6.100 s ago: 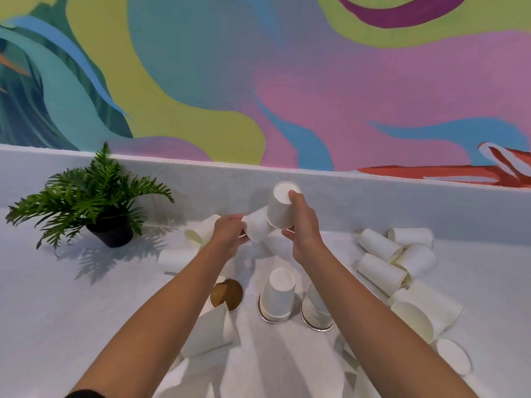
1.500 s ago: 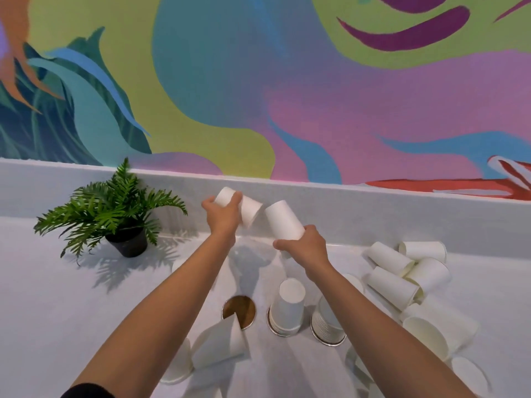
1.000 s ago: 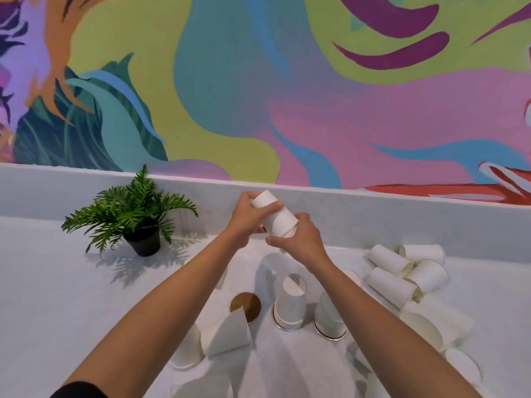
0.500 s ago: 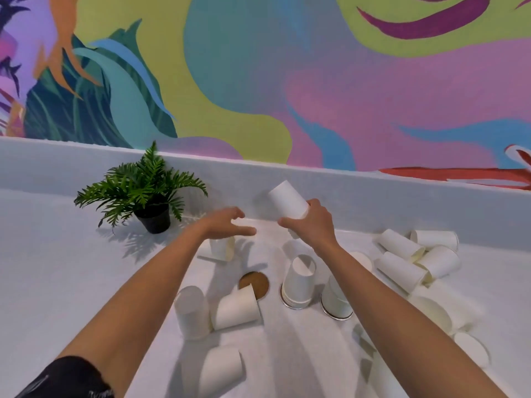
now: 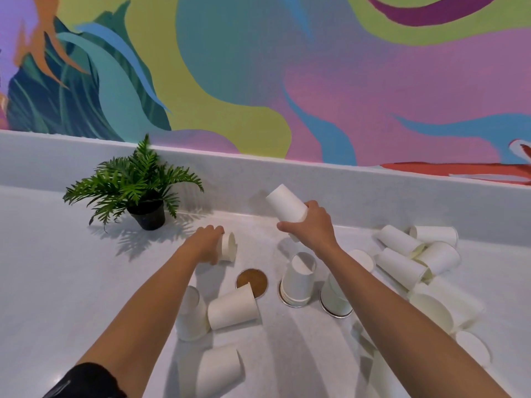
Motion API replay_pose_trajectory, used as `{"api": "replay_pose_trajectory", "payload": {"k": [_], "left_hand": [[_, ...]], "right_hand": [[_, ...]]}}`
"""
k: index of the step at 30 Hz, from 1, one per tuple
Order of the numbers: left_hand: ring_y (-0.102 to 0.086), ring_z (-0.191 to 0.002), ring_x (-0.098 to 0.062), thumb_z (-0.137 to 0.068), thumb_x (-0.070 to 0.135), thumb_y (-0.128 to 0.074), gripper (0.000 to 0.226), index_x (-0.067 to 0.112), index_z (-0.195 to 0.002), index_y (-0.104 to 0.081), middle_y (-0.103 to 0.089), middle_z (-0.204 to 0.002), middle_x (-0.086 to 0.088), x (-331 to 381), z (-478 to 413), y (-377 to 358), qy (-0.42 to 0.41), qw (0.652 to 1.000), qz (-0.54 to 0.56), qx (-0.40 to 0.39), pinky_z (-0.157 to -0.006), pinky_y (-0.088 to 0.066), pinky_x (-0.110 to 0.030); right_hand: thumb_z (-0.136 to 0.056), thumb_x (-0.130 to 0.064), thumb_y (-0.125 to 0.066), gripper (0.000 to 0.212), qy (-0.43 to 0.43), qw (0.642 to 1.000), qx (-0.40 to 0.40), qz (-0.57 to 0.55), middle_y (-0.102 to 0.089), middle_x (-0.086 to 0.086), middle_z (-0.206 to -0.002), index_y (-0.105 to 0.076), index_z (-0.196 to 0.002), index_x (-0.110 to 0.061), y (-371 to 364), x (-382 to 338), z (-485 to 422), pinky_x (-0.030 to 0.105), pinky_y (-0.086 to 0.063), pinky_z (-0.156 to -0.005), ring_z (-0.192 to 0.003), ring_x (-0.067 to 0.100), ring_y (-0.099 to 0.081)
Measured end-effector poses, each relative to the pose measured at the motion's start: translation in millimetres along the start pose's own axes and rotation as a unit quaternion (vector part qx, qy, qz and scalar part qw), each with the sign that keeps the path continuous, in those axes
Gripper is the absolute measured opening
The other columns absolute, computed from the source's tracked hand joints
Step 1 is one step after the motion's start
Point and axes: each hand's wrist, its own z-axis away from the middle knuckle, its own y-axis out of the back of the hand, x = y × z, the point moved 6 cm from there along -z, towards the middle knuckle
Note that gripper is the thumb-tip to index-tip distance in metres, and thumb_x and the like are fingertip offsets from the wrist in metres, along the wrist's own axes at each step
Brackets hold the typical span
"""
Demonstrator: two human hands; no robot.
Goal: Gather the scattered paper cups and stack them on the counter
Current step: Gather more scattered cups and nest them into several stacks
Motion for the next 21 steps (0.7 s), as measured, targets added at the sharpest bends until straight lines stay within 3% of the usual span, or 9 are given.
{"api": "replay_pose_trajectory", "payload": {"k": [7, 16, 21], "left_hand": [[-0.052, -0.11, -0.026, -0.067, 0.013, -0.08, 0.074, 0.019, -0.131, -0.044, -0.049, -0.124, -0.007, 46.4, 15.9, 63.2, -0.101, 0.975, 0.151, 0.129, -0.092, -0.049, -0.039], [-0.046, -0.11, -0.025, -0.071, 0.005, -0.074, 0.071, 0.028, -0.133, -0.046, -0.047, -0.122, -0.005, 82.8, 35.0, 100.3, -0.178, 0.962, 0.128, 0.166, -0.093, -0.046, -0.039], [-0.043, -0.116, -0.026, -0.071, -0.005, -0.069, 0.081, 0.024, -0.14, -0.038, -0.043, -0.13, -0.007, 89.8, 46.8, 116.7, -0.186, 0.956, 0.139, 0.177, -0.094, -0.046, -0.038]], "right_hand": [[-0.069, -0.037, -0.081, 0.072, 0.056, 0.987, 0.007, 0.151, -0.047, 0.008, -0.124, -0.043, -0.126, -0.016, 0.0, -12.4, 7.2, 0.031, -0.046, -0.083, -0.113, 0.023, -0.045], [-0.072, -0.031, -0.081, 0.07, 0.103, 0.977, 0.017, 0.186, -0.047, 0.007, -0.125, -0.042, -0.129, -0.016, -1.2, -33.8, 18.7, 0.032, -0.048, -0.09, -0.115, 0.022, -0.045], [-0.07, -0.028, -0.082, 0.073, 0.118, 0.976, 0.005, 0.18, -0.045, 0.008, -0.126, -0.04, -0.128, -0.014, -1.2, -38.4, 21.7, 0.033, -0.047, -0.09, -0.117, 0.023, -0.043]]}}
